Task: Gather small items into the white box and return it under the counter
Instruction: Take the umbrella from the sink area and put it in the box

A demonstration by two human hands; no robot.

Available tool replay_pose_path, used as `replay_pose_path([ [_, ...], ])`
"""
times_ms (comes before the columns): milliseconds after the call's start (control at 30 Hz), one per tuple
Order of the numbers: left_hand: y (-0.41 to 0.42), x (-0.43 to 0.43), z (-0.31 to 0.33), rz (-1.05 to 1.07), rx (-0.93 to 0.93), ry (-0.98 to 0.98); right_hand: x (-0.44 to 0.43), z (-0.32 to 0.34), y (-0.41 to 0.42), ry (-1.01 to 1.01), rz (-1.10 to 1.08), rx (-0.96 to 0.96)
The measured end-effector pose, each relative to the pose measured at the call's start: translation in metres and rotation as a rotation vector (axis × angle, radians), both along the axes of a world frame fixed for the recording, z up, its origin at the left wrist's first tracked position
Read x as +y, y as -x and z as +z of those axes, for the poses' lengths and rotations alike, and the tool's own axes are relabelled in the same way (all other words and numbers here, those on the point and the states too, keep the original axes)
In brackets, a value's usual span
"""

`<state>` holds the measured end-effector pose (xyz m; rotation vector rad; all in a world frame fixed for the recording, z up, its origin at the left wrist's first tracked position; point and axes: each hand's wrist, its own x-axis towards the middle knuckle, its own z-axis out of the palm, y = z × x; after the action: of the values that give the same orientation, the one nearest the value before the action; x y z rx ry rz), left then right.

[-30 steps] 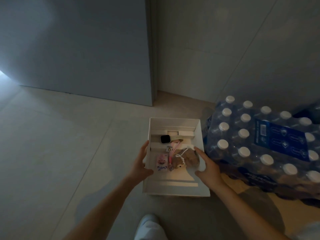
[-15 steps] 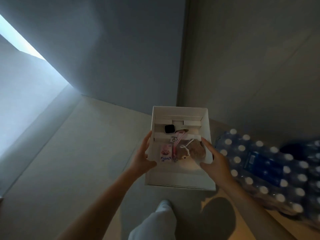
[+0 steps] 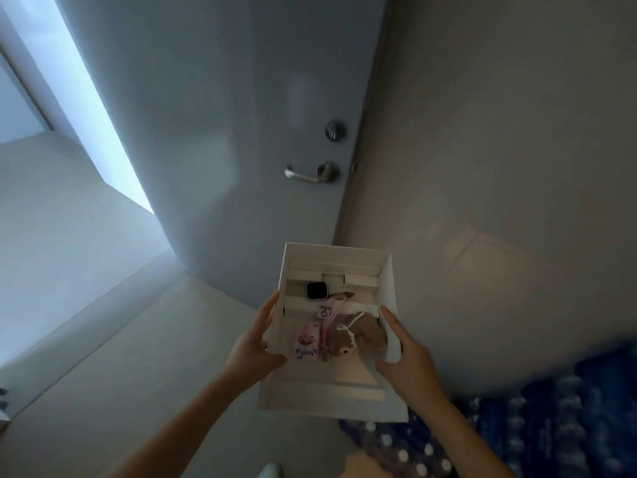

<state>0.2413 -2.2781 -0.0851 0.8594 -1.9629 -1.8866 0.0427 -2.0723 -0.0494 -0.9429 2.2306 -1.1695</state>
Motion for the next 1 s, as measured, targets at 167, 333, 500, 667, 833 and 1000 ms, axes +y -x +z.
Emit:
replay_pose_path([
  [167,-0.025,0.021,0.093,0.1,0.101,0.059,-0.003,0.094,-0.007,0.048,0.067,0.128],
  [333,-0.058,0.011,0.153,0.221,0.106,0.157,-0.035,0.141,-0.022,0.105,0.131,0.199],
  [500,-0.105,-0.023,0.182,0.296,0.086,0.249,-0.094,0.161,-0.056,0.161,0.226,0.201],
  [667,-0.172,-0.071,0.194,0.415,0.038,0.278,-0.184,0.164,-0.104,0.207,0.354,0.228],
  [833,-0.257,-0.119,0.196,0.607,0.006,0.289,-0.287,0.162,-0.173,0.244,0.549,0.258],
  [1000,-0.342,-0.148,0.198,0.858,-0.051,0.331,-0.385,0.162,-0.255,0.269,0.791,0.248],
])
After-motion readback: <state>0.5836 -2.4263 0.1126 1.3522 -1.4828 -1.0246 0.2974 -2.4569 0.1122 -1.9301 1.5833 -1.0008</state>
